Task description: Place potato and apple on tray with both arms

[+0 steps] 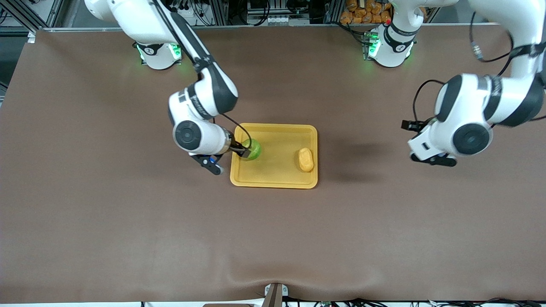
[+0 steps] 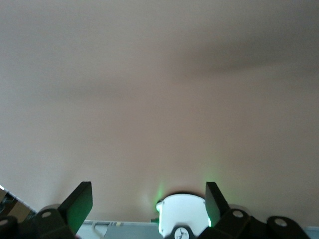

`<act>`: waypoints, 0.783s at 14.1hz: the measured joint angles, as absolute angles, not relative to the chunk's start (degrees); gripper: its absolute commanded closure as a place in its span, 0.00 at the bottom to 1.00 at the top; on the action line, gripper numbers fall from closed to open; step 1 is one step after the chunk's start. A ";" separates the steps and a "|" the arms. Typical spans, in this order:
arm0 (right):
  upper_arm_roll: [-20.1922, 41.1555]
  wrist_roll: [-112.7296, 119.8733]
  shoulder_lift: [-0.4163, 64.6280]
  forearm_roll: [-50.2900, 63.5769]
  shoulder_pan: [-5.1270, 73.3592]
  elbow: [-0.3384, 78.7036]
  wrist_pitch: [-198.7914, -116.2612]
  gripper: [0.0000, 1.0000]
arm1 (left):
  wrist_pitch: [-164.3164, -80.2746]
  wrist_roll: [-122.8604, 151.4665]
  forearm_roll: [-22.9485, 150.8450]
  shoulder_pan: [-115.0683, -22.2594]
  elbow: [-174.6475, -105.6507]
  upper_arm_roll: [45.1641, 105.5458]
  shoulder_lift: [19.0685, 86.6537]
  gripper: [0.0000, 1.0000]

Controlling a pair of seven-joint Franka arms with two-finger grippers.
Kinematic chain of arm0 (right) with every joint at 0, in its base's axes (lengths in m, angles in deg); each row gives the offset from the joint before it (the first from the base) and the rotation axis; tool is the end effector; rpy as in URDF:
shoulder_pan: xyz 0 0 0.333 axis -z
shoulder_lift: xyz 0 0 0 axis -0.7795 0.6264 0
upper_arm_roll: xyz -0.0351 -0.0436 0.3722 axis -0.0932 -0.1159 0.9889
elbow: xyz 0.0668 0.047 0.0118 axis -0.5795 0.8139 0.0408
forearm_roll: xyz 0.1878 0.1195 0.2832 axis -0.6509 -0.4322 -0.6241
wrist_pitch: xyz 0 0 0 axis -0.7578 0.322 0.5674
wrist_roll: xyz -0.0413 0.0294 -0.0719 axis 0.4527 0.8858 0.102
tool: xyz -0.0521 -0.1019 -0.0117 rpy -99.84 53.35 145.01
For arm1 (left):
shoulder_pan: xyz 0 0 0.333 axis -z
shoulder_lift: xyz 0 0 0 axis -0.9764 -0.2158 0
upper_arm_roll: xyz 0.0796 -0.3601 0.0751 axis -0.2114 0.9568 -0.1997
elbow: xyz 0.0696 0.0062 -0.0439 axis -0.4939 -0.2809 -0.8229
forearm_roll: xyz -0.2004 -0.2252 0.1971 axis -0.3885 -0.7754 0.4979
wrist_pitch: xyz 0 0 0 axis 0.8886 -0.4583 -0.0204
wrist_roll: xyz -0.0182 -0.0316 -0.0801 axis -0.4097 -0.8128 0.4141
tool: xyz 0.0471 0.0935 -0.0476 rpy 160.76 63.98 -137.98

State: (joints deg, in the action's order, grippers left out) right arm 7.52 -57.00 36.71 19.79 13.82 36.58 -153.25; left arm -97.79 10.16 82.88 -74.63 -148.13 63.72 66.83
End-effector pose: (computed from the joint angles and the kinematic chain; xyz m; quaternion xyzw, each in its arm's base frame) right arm 0.5459 0.3531 0.3703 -0.9318 0.3131 0.1798 0.0366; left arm 0.5271 -0.0650 0.4454 -0.9668 0.0859 0.2212 0.0952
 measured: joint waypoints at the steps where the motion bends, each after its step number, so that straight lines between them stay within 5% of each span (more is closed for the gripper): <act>1: 7.09 -57.00 35.44 20.28 14.40 36.43 -151.48 0.00 | -100.13 11.26 82.79 -74.69 -150.28 63.64 69.15 0.00; 5: 5.76 -57.00 33.01 21.91 17.19 32.50 -141.21 0.00 | -104.83 18.84 81.83 -70.21 -152.91 61.43 73.17 0.00; 11: 5.53 -56.81 32.90 23.02 23.41 23.71 -129.29 0.00 | -106.21 18.11 80.84 -69.34 -147.93 60.07 73.94 0.00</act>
